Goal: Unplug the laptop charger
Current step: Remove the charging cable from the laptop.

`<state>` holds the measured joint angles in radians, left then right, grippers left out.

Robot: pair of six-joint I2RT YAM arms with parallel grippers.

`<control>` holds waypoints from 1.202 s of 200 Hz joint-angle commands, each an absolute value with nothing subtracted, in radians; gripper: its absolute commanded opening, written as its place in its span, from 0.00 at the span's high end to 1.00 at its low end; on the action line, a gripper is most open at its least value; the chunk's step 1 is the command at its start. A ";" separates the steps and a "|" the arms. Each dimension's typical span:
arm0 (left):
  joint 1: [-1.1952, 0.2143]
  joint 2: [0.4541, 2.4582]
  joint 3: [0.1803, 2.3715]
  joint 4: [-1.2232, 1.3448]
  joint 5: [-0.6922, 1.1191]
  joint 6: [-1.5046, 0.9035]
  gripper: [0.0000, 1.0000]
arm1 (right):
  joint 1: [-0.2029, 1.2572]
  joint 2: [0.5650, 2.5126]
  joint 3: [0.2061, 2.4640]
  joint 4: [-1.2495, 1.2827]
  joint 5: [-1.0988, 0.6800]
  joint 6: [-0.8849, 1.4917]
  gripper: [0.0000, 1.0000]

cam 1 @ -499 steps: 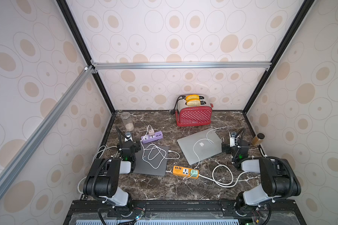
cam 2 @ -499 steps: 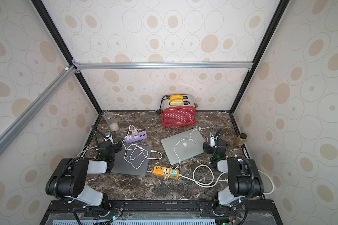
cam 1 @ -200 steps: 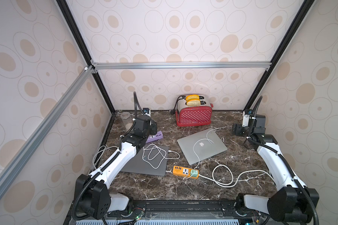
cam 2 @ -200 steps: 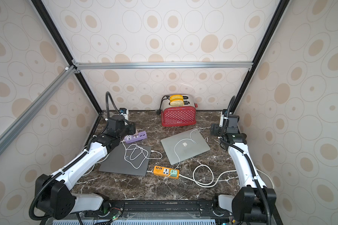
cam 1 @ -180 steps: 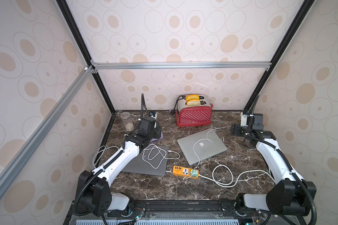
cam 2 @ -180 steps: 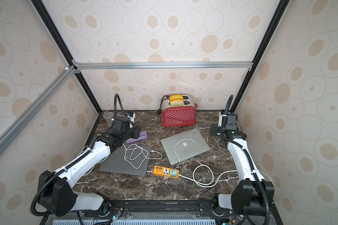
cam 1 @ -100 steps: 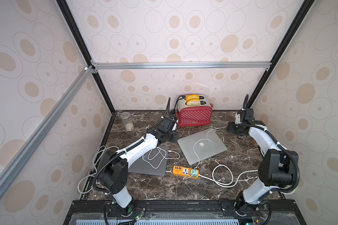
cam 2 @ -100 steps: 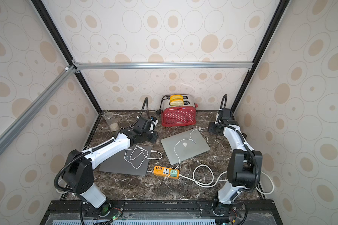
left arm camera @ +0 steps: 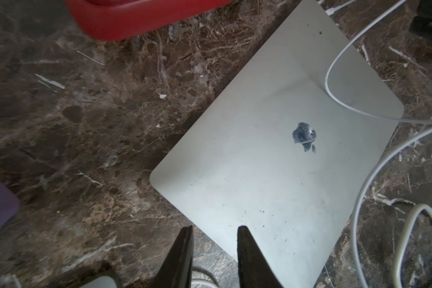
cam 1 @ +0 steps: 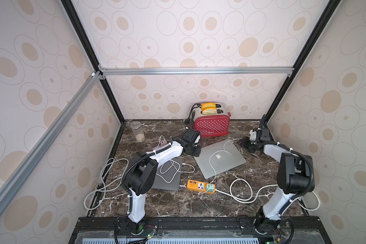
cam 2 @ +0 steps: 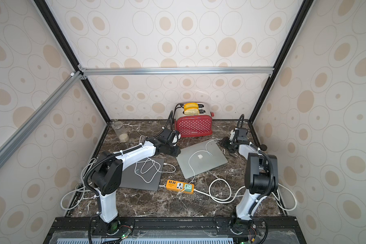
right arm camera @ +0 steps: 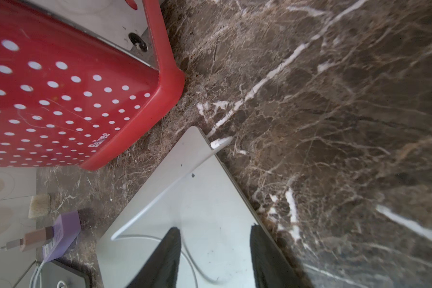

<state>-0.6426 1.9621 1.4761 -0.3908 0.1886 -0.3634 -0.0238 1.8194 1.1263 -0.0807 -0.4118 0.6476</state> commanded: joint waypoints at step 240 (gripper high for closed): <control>-0.649 2.118 1.519 -0.367 0.303 -0.479 0.75 | -0.011 2.152 1.162 0.400 -0.496 0.919 0.68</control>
<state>-0.6426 2.1010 1.5269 -0.3721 0.2916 -0.4606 -0.0219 2.1094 1.1538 0.3843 -0.4965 0.8780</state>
